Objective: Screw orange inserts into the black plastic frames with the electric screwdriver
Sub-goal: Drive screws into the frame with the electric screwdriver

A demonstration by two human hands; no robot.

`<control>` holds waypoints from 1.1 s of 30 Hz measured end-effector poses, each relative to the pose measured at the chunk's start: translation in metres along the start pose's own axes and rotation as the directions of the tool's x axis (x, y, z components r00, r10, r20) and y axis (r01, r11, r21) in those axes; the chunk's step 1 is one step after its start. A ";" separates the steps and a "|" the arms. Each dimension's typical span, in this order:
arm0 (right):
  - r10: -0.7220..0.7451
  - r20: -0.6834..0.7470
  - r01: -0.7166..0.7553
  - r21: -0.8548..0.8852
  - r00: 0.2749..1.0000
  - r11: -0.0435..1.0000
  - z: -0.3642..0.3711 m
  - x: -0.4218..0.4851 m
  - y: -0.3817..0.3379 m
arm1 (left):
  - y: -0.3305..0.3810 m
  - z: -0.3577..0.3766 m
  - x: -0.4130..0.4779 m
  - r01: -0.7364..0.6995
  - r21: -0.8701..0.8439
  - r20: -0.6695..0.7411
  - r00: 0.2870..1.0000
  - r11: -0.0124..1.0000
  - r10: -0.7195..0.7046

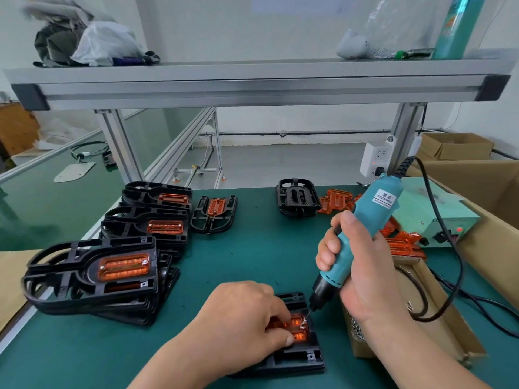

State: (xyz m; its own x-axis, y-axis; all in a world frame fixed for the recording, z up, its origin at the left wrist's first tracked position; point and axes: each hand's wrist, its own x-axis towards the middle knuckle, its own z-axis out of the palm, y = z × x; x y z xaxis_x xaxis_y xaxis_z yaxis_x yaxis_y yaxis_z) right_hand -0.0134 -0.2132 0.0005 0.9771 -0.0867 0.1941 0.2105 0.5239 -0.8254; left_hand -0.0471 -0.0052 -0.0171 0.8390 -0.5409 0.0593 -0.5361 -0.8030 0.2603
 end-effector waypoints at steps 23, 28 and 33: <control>-0.057 0.304 0.094 -0.108 0.951 0.990 0.007 -0.014 -0.004 | -0.003 0.006 0.003 0.009 0.024 -0.006 1.000 1.000 -0.008; -0.044 0.377 0.103 -0.138 0.925 0.985 0.008 -0.015 -0.004 | -0.004 0.008 0.003 0.000 0.018 -0.018 1.000 1.000 0.001; -0.046 0.413 0.131 -0.179 0.909 0.975 0.010 -0.017 -0.002 | -0.004 0.009 0.003 0.009 0.012 -0.009 1.000 1.000 -0.009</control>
State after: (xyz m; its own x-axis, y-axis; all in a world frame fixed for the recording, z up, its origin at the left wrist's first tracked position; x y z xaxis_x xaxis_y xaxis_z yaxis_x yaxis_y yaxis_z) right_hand -0.0309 -0.2043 0.0036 0.8664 0.2472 0.4338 0.3385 0.3479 -0.8743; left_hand -0.0432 -0.0058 -0.0262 0.8447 -0.5312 0.0657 -0.5294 -0.8110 0.2492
